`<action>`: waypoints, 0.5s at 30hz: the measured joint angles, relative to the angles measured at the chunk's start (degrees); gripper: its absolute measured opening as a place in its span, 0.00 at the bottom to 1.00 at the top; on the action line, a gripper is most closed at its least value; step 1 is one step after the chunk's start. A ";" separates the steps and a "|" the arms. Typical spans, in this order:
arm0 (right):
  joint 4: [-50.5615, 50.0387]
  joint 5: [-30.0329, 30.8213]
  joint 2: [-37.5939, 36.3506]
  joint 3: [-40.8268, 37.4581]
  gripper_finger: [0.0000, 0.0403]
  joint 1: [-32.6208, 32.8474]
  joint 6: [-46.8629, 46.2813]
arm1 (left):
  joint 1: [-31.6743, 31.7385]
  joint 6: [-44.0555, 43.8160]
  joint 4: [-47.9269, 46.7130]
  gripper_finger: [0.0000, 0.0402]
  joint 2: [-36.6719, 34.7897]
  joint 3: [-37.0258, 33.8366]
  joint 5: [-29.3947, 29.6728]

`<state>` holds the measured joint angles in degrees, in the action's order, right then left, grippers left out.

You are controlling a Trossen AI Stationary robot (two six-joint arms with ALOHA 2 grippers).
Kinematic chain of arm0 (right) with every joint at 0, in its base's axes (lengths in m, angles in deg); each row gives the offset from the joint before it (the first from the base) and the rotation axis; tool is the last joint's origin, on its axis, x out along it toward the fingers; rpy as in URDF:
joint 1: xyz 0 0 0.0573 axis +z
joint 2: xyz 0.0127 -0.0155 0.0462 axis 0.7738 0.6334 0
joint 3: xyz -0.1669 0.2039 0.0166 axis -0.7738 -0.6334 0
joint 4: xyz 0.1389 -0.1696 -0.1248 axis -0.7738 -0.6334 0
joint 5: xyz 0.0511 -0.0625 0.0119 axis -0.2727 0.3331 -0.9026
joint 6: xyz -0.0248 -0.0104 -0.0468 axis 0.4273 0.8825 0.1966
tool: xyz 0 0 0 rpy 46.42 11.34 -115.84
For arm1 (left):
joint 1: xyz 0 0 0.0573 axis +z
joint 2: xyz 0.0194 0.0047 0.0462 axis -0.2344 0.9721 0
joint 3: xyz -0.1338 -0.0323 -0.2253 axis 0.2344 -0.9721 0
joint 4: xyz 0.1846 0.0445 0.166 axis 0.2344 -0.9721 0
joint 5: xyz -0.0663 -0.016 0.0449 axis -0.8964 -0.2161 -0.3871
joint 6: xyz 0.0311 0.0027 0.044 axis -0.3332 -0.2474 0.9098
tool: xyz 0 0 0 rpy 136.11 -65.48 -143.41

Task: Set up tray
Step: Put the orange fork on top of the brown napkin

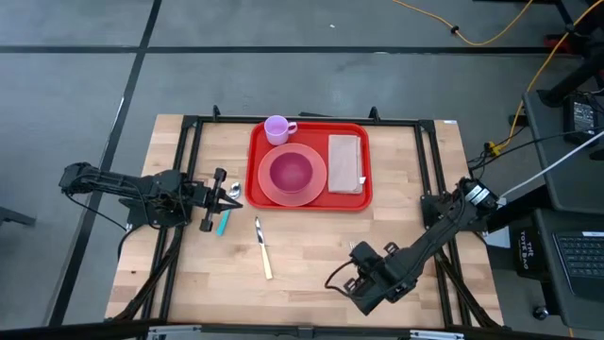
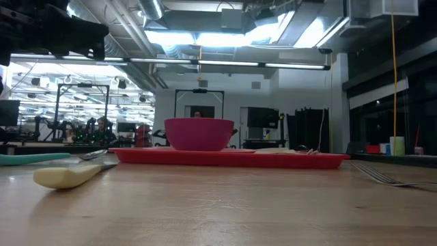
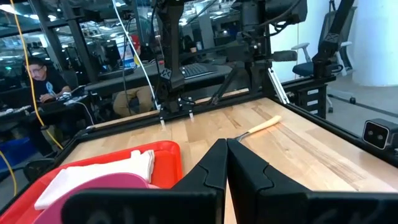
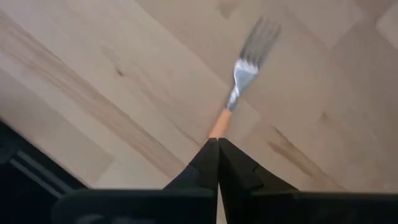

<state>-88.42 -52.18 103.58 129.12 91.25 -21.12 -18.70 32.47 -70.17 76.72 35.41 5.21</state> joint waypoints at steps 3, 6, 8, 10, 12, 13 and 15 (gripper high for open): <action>-0.17 -1.20 0.12 0.00 0.02 0.60 -0.76 | 0.00 0.00 -0.01 0.01 0.00 0.00 0.00; 0.22 -0.89 0.12 -0.51 0.02 0.67 -0.75 | 0.00 0.00 -0.01 0.01 0.00 0.00 0.01; 0.40 -0.89 0.15 -1.02 0.04 0.63 -0.69 | 0.01 0.00 0.00 0.01 -0.02 0.00 0.02; 1.26 -0.84 0.12 -2.08 0.05 0.63 -0.67 | 0.00 0.00 -0.01 0.01 0.00 0.00 0.02; 1.38 -0.83 0.15 -3.13 0.07 0.63 -0.75 | 0.00 0.00 -0.01 0.00 -0.02 0.00 0.02; 1.64 -0.82 0.15 -3.63 0.08 0.63 -0.76 | 0.00 0.00 -0.03 0.00 -0.01 0.00 0.02; 3.08 -0.67 0.12 -5.16 0.10 0.61 -0.91 | 0.02 0.00 -0.03 0.01 0.00 0.00 0.02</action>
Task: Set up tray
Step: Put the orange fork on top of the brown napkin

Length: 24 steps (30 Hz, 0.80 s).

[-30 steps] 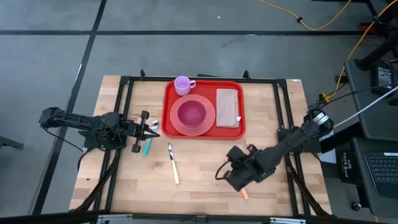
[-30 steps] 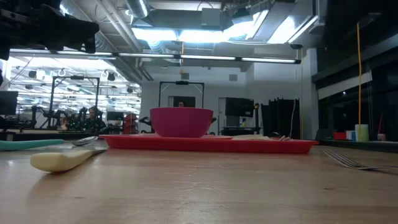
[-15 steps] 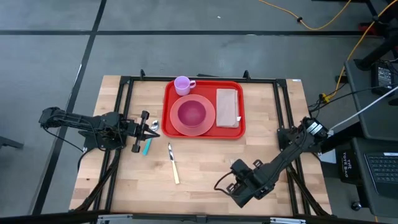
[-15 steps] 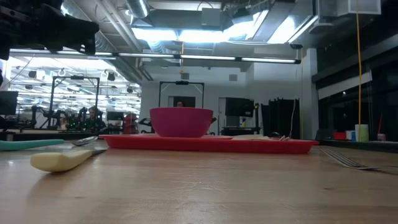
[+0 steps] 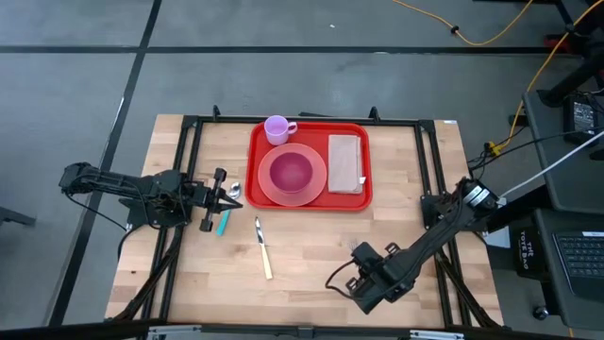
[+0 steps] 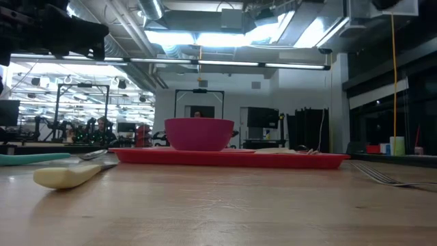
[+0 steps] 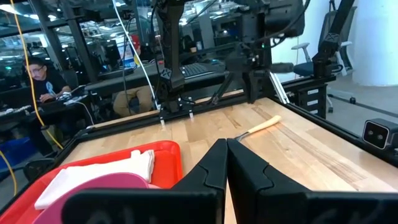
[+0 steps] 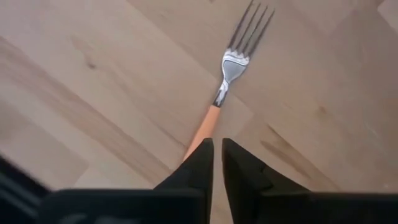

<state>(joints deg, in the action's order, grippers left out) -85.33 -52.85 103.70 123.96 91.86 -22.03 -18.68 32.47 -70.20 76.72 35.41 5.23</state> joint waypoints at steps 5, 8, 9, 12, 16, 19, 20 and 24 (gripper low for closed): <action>2.23 -0.04 0.02 -3.05 0.18 0.00 -4.41 | 0.00 -0.02 -0.06 0.02 0.00 0.00 0.00; 2.43 -0.03 0.02 -3.84 0.25 0.00 -5.87 | 0.00 -0.02 -0.06 0.01 0.00 0.00 -0.02; 2.44 -0.02 0.02 -3.90 0.28 0.00 -5.88 | 0.00 -0.02 -0.08 0.01 0.00 0.00 0.00; 2.89 -0.02 0.02 -3.93 0.34 0.00 -5.88 | 0.00 -0.02 -0.12 0.00 0.00 0.00 0.00; 3.35 1.01 0.02 -3.93 0.40 0.00 -6.04 | 0.00 -0.02 -0.17 0.01 0.00 0.00 0.00; 4.52 2.41 0.51 -3.95 0.40 0.00 -6.03 | 0.00 -0.02 -0.20 0.01 0.00 0.01 0.00; 4.63 2.42 0.69 -3.95 0.40 -0.01 -6.03 | 0.00 -0.02 -0.20 0.01 0.00 0.00 0.00; 5.23 2.25 1.64 -3.95 0.40 -0.02 -6.04 | 0.00 -0.01 -0.29 0.01 -0.02 0.02 0.00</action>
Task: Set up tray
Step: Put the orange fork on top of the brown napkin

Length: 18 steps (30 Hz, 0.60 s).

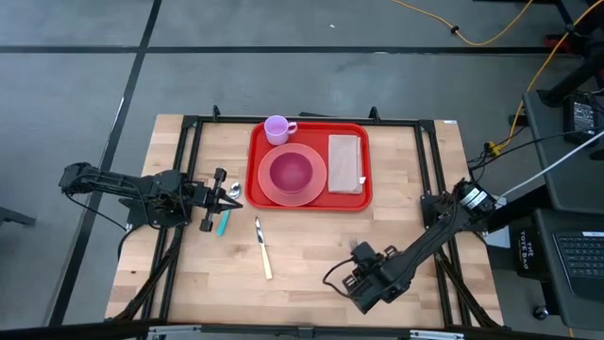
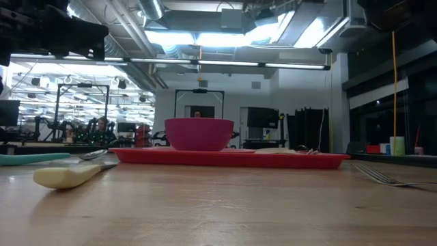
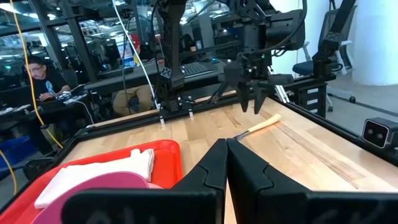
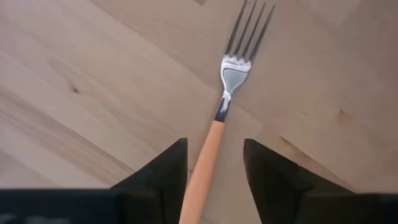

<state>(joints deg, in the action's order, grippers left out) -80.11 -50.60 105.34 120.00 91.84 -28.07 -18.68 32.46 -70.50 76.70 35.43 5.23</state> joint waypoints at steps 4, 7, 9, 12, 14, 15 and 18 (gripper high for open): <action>0.79 -1.12 1.61 0.00 0.40 0.00 -0.02 | 0.00 0.00 -0.12 0.01 0.00 0.00 0.00; 1.76 -3.34 3.14 0.00 0.40 0.00 -0.02 | 0.00 -0.01 -0.14 0.01 0.00 0.00 0.00; 2.39 -4.21 4.10 0.00 0.40 0.00 -0.04 | -0.01 -0.01 -0.16 0.01 0.02 0.00 0.00; 3.76 -4.32 5.02 0.00 0.40 0.02 -0.04 | 0.00 -0.01 -0.16 0.01 0.02 0.00 0.00; 4.34 -4.35 5.48 0.00 0.40 0.02 -0.04 | -0.01 -0.01 -0.14 0.01 0.00 0.00 0.00; 4.52 -4.35 5.76 0.00 0.40 0.02 -0.04 | 0.00 -0.01 -0.16 0.01 0.01 0.00 0.00; 4.59 -4.43 6.36 0.00 0.40 0.02 -0.08 | -0.02 -0.01 -0.15 0.01 0.01 0.00 0.00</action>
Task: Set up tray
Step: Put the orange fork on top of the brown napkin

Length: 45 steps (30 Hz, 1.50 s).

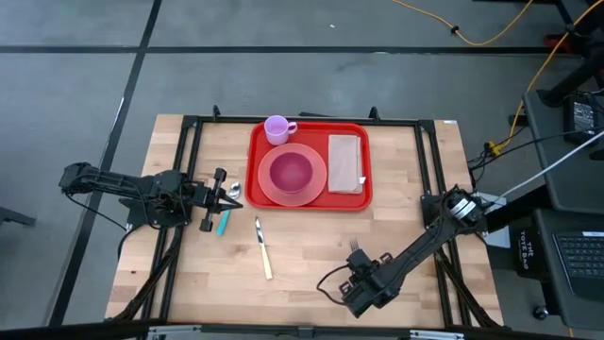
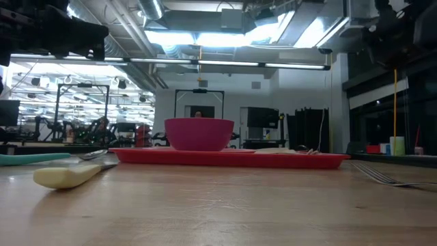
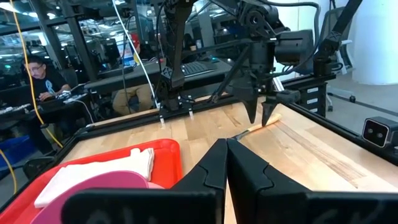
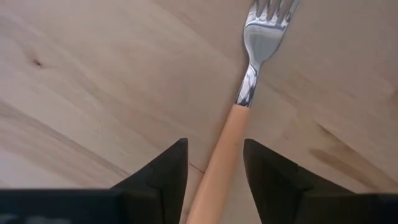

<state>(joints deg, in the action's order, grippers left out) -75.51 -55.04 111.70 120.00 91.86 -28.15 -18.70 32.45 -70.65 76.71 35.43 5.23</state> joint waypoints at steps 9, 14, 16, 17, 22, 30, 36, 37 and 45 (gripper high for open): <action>-0.10 0.02 0.46 0.00 0.40 0.00 -0.18 | 0.00 0.00 0.01 0.01 -0.01 0.00 0.00; -0.79 0.02 0.46 0.00 0.40 0.00 -2.19 | 0.02 0.00 0.01 0.01 -0.01 0.00 0.00; -0.80 0.02 0.46 0.00 0.40 0.00 -2.73 | 0.02 0.02 0.01 0.01 -0.01 0.00 0.00; -0.87 0.03 0.46 0.00 0.40 0.00 -2.72 | 0.02 0.00 0.01 0.01 -0.01 0.00 0.00; 0.65 -0.12 0.48 -2.31 0.40 0.00 -2.84 | 0.02 0.00 0.01 0.01 0.02 0.00 0.00; 5.06 -1.07 0.05 -5.77 0.39 0.00 -2.92 | 0.02 0.01 -0.39 0.01 0.00 0.00 0.00; 5.34 -1.12 -0.06 -5.84 0.37 0.00 -2.86 | 0.02 0.00 -0.39 0.01 0.02 0.00 0.00; 5.46 -1.12 -0.06 -5.86 0.35 0.00 -2.86 | 0.02 0.00 -0.39 0.01 0.00 0.00 0.00; 6.79 -1.14 0.00 -5.88 0.12 -0.02 -2.89 | 0.01 0.02 -0.39 0.01 0.00 0.00 0.00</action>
<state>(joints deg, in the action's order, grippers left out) -68.72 -56.17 111.70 114.12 91.84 -31.04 -18.69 32.47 -71.03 76.71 35.43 5.23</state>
